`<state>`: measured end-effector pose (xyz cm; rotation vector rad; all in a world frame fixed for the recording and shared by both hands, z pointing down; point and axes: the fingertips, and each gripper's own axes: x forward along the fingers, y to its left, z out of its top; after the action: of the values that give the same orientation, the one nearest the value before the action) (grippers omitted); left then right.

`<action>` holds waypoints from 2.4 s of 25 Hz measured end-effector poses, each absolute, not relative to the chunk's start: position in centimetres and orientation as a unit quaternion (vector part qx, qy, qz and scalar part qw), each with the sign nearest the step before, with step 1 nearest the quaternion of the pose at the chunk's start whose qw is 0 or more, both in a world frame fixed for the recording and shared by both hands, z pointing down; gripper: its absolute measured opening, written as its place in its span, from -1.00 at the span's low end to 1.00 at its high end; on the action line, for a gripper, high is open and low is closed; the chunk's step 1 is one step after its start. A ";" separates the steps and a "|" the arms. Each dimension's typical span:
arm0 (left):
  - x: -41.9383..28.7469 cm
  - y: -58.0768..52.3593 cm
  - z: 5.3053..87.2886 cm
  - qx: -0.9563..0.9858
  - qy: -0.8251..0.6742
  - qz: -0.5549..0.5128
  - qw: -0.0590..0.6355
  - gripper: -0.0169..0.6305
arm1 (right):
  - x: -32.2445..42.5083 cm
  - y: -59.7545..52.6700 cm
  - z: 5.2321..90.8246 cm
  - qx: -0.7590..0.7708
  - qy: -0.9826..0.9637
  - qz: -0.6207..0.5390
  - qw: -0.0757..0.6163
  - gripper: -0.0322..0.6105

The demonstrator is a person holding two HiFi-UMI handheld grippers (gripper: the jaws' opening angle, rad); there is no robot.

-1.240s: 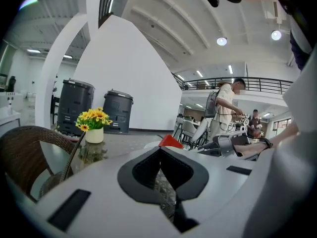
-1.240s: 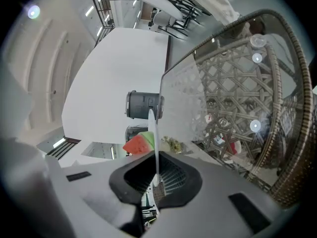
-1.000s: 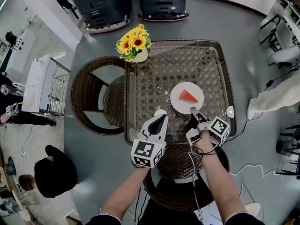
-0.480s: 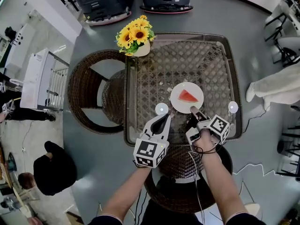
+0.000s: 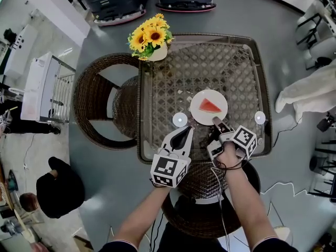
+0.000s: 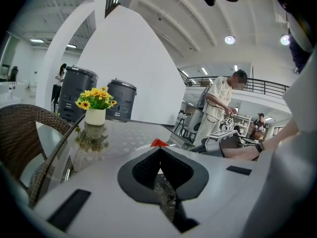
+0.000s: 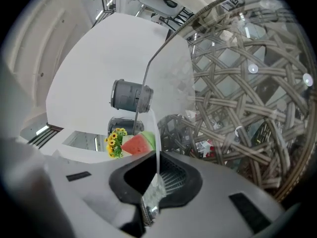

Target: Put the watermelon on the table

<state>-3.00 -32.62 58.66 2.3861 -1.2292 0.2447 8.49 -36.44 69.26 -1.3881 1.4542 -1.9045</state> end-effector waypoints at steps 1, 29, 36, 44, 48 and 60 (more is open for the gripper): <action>-2.9 -32.6 58.6 0.863 -0.445 0.088 0.222 -0.93 | 8.5 -36.5 69.3 -0.496 0.518 -0.674 0.178 -0.86; -3.6 -31.1 57.1 0.862 -0.448 0.091 0.220 -0.93 | 9.6 -37.9 70.3 -0.580 0.603 -0.528 -0.146 -0.57; -3.7 -30.8 55.5 0.863 -0.449 0.085 0.216 -0.93 | 10.1 -37.8 70.6 -0.604 0.584 -0.498 -0.213 -0.52; -4.3 -30.1 54.6 0.865 -0.448 0.085 0.211 -0.93 | 10.9 -36.9 70.2 -0.613 0.598 -0.436 -0.277 -0.48; -4.3 -30.0 54.0 0.867 -0.447 0.083 0.206 -0.93 | 10.8 -37.2 68.2 -0.612 0.627 -0.405 -0.262 -0.49; -2.9 -29.9 49.3 0.881 -0.430 0.069 0.183 -0.93 | 6.5 -35.5 53.7 -0.530 0.798 -0.252 -0.136 -0.89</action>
<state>-2.86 -29.88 49.27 2.4855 -1.2129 0.1959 6.52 -35.48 53.65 -1.8284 2.7509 -0.8674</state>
